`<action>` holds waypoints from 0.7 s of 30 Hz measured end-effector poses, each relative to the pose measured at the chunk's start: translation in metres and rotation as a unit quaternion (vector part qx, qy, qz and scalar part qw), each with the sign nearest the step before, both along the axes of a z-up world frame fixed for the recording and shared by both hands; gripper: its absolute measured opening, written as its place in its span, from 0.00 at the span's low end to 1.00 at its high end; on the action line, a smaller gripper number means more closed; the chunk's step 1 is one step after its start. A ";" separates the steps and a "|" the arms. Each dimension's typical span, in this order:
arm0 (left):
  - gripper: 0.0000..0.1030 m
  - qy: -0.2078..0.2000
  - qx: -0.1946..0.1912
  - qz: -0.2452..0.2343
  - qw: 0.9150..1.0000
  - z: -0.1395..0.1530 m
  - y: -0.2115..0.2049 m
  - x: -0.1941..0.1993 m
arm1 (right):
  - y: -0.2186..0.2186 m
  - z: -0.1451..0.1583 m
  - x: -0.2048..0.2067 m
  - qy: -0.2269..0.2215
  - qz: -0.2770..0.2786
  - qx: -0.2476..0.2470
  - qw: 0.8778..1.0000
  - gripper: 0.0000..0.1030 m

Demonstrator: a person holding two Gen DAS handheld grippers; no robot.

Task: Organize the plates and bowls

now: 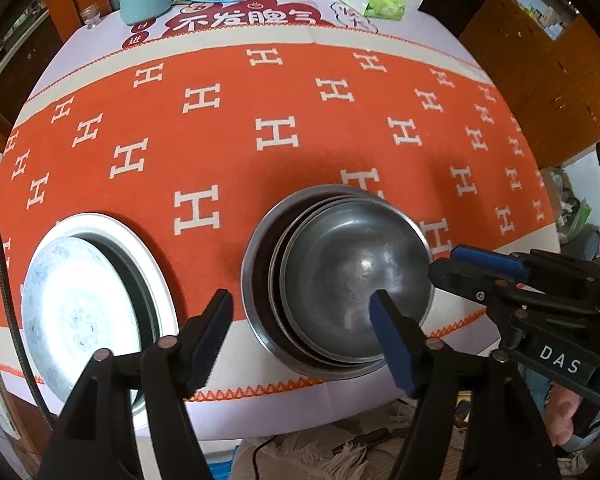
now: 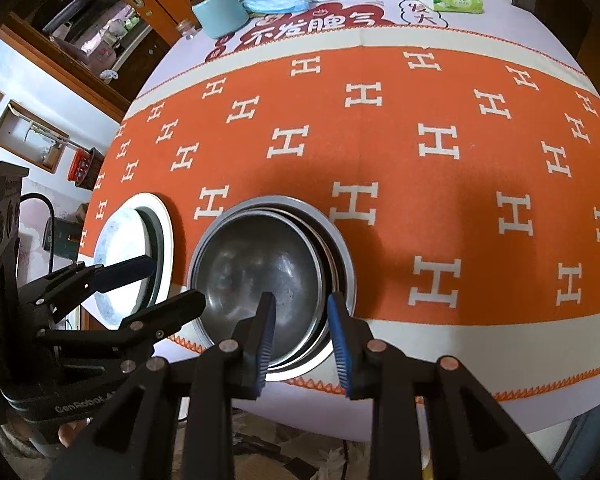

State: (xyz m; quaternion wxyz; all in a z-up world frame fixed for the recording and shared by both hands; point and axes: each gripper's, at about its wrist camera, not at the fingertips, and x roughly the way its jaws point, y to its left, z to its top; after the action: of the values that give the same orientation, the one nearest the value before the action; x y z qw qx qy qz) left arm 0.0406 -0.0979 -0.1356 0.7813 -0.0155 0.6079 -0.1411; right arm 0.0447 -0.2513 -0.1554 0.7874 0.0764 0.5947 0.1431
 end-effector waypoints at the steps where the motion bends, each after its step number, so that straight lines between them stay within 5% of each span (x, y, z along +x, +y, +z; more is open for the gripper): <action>1: 0.77 -0.002 -0.008 0.001 1.000 0.002 0.001 -0.001 | -0.001 0.002 0.000 -0.005 -0.001 0.003 1.000 0.26; 4: 0.82 -0.016 -0.033 0.008 0.999 0.009 0.007 -0.002 | -0.003 0.010 -0.003 -0.025 -0.007 0.013 1.000 0.27; 8: 0.84 -0.026 -0.050 0.016 0.998 0.014 0.016 -0.002 | -0.008 0.019 -0.006 -0.054 -0.016 0.023 0.998 0.48; 13: 0.85 -0.017 -0.065 0.014 0.998 0.004 0.027 0.002 | -0.009 0.016 -0.006 -0.065 -0.010 0.015 0.998 0.49; 21: 0.85 0.030 -0.086 -0.001 0.996 -0.036 0.034 0.006 | -0.011 -0.018 0.000 -0.019 -0.014 0.005 1.000 0.48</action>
State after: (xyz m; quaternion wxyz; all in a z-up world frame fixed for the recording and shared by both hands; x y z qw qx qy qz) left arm 0.0462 -0.0639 -0.1719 0.7582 -0.0862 0.6166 -0.1935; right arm 0.0447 -0.2622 -0.1737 0.7999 0.0860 0.5780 0.1368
